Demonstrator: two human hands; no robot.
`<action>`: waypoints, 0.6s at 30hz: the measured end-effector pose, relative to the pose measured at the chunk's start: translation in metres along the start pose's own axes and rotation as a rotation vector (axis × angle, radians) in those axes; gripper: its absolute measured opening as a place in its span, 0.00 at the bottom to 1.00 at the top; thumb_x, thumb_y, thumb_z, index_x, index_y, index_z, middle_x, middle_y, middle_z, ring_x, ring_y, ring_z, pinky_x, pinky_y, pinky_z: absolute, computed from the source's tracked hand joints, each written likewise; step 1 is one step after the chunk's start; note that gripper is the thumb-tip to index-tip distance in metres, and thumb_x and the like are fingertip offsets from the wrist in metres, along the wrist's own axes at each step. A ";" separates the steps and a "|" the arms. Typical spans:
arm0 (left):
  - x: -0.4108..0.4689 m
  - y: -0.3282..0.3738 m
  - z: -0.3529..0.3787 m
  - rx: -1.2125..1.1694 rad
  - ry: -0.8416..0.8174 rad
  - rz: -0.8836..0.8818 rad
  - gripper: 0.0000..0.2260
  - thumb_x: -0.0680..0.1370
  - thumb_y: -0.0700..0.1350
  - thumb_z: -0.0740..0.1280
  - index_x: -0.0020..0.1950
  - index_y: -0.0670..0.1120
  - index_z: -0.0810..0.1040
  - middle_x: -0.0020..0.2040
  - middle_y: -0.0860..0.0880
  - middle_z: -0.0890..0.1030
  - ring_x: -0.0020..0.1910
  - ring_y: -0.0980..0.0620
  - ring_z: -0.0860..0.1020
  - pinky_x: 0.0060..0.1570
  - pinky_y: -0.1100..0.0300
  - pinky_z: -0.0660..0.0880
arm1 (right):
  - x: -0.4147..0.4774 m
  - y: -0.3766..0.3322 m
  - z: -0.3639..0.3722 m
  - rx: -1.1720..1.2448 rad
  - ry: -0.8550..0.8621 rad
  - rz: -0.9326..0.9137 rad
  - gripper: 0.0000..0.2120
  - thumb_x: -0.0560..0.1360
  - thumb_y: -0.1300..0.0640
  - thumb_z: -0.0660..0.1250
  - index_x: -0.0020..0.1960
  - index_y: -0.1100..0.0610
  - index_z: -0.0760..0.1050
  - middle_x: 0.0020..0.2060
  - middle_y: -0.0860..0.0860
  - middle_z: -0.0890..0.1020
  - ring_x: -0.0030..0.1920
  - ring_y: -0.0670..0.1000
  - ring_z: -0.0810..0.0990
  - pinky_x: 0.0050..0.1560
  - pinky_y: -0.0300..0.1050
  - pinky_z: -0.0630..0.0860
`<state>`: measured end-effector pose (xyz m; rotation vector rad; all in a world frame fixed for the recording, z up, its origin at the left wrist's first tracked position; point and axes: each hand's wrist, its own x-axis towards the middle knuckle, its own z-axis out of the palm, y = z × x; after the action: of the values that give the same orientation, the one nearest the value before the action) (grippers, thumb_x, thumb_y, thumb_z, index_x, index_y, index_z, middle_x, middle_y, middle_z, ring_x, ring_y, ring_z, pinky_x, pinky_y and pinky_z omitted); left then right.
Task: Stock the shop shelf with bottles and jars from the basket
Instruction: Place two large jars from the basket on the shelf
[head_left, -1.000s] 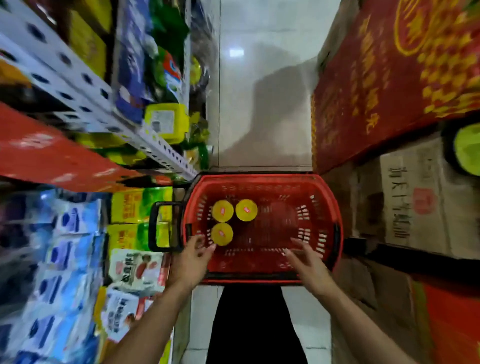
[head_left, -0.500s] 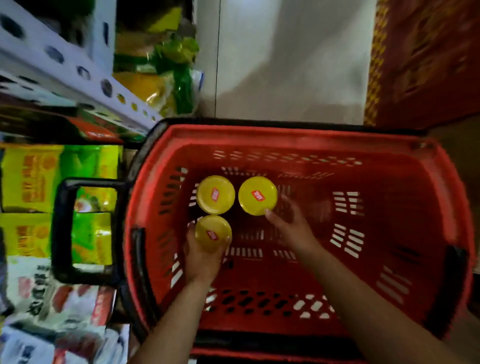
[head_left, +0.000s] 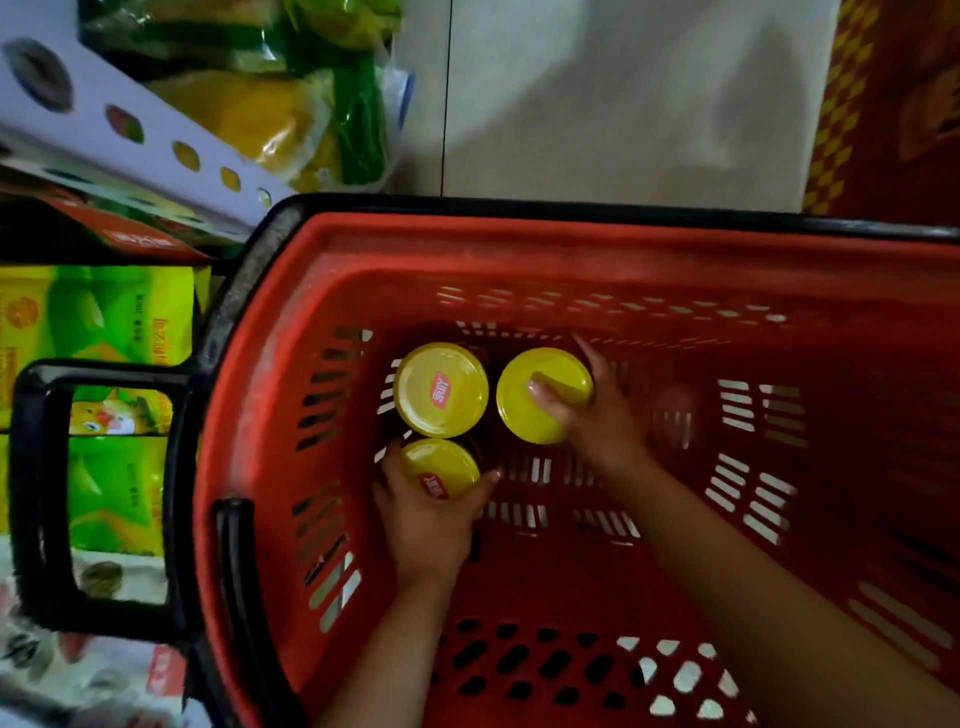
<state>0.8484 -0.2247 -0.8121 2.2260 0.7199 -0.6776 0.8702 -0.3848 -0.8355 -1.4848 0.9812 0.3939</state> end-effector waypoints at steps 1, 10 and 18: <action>0.001 0.000 0.000 0.012 0.008 0.009 0.43 0.57 0.51 0.80 0.67 0.45 0.64 0.66 0.42 0.69 0.67 0.44 0.66 0.63 0.54 0.65 | 0.001 0.000 -0.001 -0.002 -0.030 -0.048 0.35 0.68 0.59 0.73 0.70 0.53 0.62 0.59 0.49 0.73 0.58 0.45 0.72 0.53 0.30 0.69; 0.004 -0.005 0.002 0.029 0.046 0.033 0.38 0.59 0.49 0.79 0.63 0.44 0.66 0.63 0.41 0.71 0.64 0.43 0.69 0.59 0.56 0.67 | 0.012 0.014 -0.017 -0.403 -0.286 -0.304 0.58 0.48 0.50 0.83 0.71 0.49 0.56 0.67 0.52 0.70 0.67 0.49 0.69 0.68 0.43 0.65; 0.001 -0.004 -0.003 0.033 0.063 0.038 0.36 0.57 0.49 0.80 0.61 0.46 0.68 0.59 0.42 0.74 0.60 0.44 0.72 0.59 0.53 0.71 | 0.003 0.005 -0.020 -0.527 -0.100 -0.378 0.48 0.53 0.53 0.82 0.68 0.58 0.64 0.60 0.55 0.77 0.60 0.55 0.76 0.50 0.26 0.61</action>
<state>0.8466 -0.2199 -0.8128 2.2948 0.6999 -0.6068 0.8616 -0.4042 -0.8367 -2.0591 0.5128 0.4652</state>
